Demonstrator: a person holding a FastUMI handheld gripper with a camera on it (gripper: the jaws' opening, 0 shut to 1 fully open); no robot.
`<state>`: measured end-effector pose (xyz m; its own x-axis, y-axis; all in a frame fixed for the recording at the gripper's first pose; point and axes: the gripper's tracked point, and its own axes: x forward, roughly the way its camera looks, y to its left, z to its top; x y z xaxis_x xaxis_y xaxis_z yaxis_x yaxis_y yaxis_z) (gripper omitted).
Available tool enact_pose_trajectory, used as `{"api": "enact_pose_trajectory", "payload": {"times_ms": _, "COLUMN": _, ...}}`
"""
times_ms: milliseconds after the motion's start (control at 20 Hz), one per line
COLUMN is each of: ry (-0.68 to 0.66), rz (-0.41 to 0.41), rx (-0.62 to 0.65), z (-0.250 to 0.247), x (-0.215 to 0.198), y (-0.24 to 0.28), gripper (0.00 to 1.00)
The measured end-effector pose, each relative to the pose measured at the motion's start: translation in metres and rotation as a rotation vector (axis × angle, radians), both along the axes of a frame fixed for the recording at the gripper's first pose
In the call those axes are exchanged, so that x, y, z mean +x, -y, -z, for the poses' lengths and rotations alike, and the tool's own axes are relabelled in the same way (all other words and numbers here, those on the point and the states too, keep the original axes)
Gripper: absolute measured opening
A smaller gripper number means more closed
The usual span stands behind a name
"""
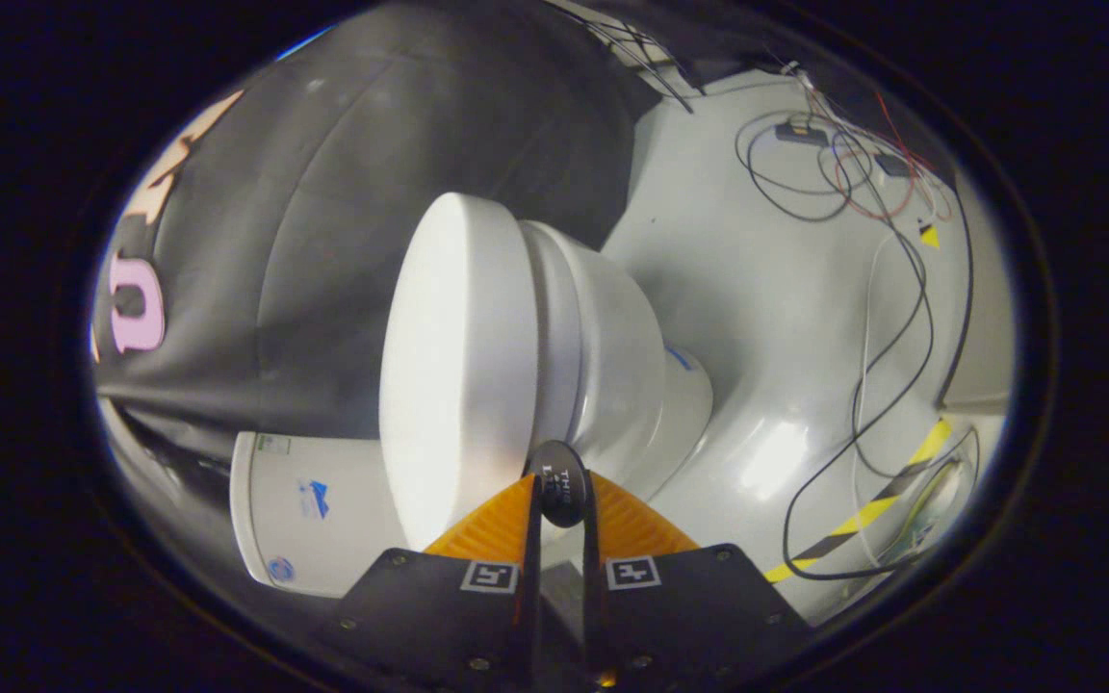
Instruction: Open the toilet lid.
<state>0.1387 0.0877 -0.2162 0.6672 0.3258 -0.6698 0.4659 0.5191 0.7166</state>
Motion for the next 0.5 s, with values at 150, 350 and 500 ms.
{"api": "enact_pose_trajectory", "payload": {"times_ms": 150, "ry": 0.026, "rz": -0.004, "rx": -0.018, "z": -0.003, "x": 0.003, "y": 0.007, "gripper": 0.19}}
{"api": "enact_pose_trajectory", "payload": {"times_ms": 350, "ry": 0.054, "rz": -0.001, "rx": 0.014, "z": -0.008, "x": 0.006, "y": 0.007, "gripper": 0.15}}
{"api": "enact_pose_trajectory", "payload": {"times_ms": 500, "ry": 0.090, "rz": 0.011, "rx": 0.058, "z": -0.011, "x": 0.012, "y": 0.004, "gripper": 0.07}}
